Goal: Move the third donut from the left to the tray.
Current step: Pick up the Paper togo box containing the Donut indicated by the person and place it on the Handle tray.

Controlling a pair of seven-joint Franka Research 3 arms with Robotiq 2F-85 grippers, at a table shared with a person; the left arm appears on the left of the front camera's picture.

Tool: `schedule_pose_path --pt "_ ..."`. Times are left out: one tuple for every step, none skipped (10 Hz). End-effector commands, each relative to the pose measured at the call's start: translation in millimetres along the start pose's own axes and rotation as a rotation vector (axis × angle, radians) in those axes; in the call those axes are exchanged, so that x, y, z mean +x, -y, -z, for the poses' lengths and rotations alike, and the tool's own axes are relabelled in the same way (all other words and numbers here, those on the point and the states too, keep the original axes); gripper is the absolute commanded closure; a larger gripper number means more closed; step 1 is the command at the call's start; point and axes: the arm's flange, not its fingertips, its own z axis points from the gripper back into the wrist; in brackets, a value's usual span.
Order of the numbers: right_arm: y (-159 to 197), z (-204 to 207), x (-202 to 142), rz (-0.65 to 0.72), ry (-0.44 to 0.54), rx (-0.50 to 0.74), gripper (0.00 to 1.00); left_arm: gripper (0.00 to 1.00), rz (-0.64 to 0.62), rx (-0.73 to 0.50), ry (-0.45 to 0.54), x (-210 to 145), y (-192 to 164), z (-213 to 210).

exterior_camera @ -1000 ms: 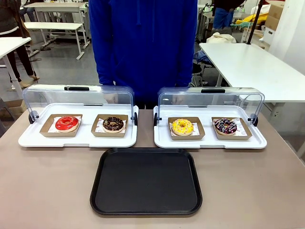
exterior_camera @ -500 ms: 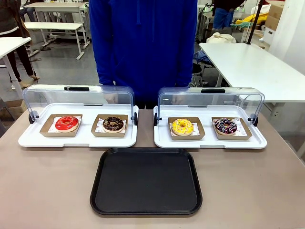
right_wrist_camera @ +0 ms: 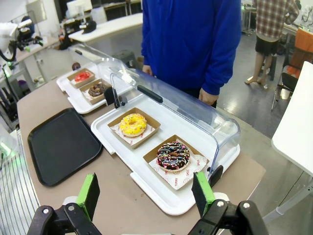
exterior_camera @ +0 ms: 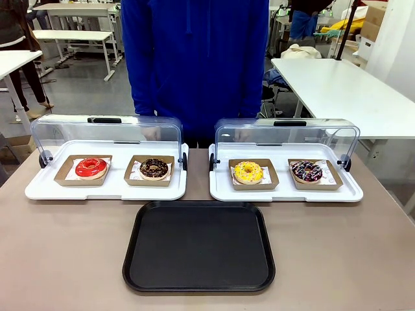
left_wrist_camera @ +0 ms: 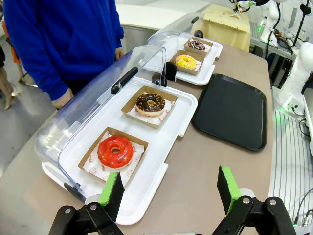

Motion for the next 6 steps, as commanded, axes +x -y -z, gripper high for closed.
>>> schedule_pose_path --pt "3.2 0.6 3.9 -0.026 0.023 0.003 0.00 0.00 0.012 -0.007 0.010 1.9 -0.2 -1.4" --pt "3.2 0.6 3.9 -0.026 0.023 0.003 0.00 0.00 0.012 -0.007 0.010 1.9 -0.2 -1.4" --pt "3.2 0.6 3.9 -0.026 0.023 0.003 0.00 0.00 0.012 -0.007 0.010 1.9 -0.2 -1.4" --pt "3.2 0.6 3.9 -0.026 0.023 0.003 0.00 0.00 0.012 -0.007 0.010 1.9 -0.2 -1.4" --pt "3.2 0.6 3.9 -0.026 0.023 0.003 0.00 0.00 0.012 -0.007 0.010 1.9 -0.2 -1.4" --pt "3.2 0.6 3.9 -0.026 0.023 0.003 0.00 0.00 0.012 -0.007 0.010 1.9 -0.2 -1.4"
